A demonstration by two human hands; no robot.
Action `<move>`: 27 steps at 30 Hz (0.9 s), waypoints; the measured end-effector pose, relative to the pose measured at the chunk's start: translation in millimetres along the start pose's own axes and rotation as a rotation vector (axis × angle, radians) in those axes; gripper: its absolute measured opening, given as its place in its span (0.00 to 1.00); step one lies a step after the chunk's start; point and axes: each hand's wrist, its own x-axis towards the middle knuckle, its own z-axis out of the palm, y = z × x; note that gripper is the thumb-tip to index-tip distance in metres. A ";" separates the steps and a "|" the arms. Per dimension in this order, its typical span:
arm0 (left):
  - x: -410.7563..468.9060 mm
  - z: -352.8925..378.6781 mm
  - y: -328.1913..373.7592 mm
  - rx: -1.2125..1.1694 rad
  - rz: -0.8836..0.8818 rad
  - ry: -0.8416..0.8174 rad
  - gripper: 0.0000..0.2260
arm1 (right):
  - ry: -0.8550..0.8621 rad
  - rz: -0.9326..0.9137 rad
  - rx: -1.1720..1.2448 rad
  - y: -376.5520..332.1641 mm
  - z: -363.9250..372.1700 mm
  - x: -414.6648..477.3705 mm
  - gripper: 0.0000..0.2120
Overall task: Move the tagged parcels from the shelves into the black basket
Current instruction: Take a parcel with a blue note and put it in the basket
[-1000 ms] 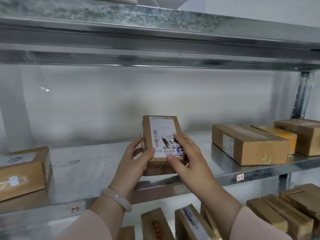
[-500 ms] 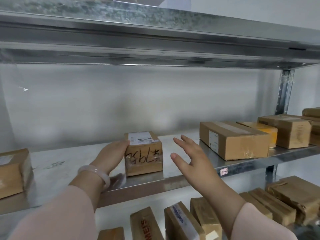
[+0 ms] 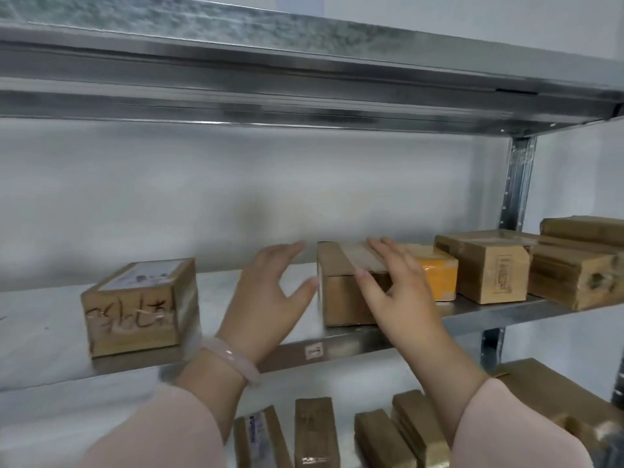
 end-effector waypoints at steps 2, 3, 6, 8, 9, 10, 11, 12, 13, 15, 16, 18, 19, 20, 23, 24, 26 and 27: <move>1.4 29.8 10.9 -0.054 -0.067 -0.051 0.23 | 0.004 0.035 0.014 21.6 -13.8 2.3 0.24; 4.4 41.3 14.7 -0.078 -0.107 -0.071 0.23 | 0.013 0.043 0.027 29.9 -19.0 3.0 0.25; 16.6 67.9 19.9 -0.061 -0.183 -0.099 0.23 | 0.039 0.080 0.077 47.9 -30.1 4.9 0.25; 20.8 79.5 20.2 -0.029 -0.232 -0.129 0.24 | -0.034 0.183 0.128 55.6 -35.3 6.7 0.25; 20.8 83.2 19.5 -0.028 -0.254 -0.138 0.24 | -0.109 0.246 0.148 58.7 -37.4 7.6 0.26; 19.9 85.9 18.4 -0.029 -0.271 -0.139 0.23 | -0.192 0.293 0.159 61.6 -39.1 8.7 0.25; 18.2 87.5 18.1 -0.029 -0.281 -0.131 0.23 | -0.266 0.315 0.160 63.7 -40.3 9.4 0.24; 16.2 88.3 18.2 -0.029 -0.286 -0.114 0.22 | -0.314 0.319 0.157 64.3 -40.9 9.4 0.21; 14.1 88.9 18.9 -0.033 -0.291 -0.093 0.22 | -0.327 0.315 0.166 64.1 -40.9 9.0 0.19; 9.1 89.3 20.6 -0.051 -0.294 -0.042 0.21 | -0.299 0.306 0.229 62.4 -39.7 5.7 0.14; 6.3 89.1 21.3 -0.063 -0.293 -0.009 0.20 | -0.275 0.315 0.273 61.0 -38.4 3.6 0.11; -0.7 87.8 22.7 -0.104 -0.292 0.082 0.19 | -0.208 0.356 0.402 58.7 -37.8 1.5 0.10; -4.7 86.9 23.6 -0.137 -0.287 0.135 0.18 | -0.169 0.368 0.473 57.5 -38.6 1.4 0.11; -8.6 86.0 24.7 -0.173 -0.280 0.186 0.18 | -0.135 0.359 0.513 57.0 -39.2 1.8 0.11; -17.2 84.6 31.0 -0.268 -0.257 0.312 0.19 | -0.073 0.280 0.548 57.3 -35.3 4.4 0.12; -18.1 84.0 33.3 -0.298 -0.256 0.346 0.19 | -0.068 0.283 0.577 56.6 -33.7 5.8 0.11; -17.7 82.6 34.9 -0.346 -0.255 0.391 0.16 | -0.117 0.337 0.682 51.0 -32.8 9.4 0.17; -16.7 81.5 35.2 -0.358 -0.253 0.398 0.14 | -0.167 0.391 0.780 49.1 -33.1 11.9 0.27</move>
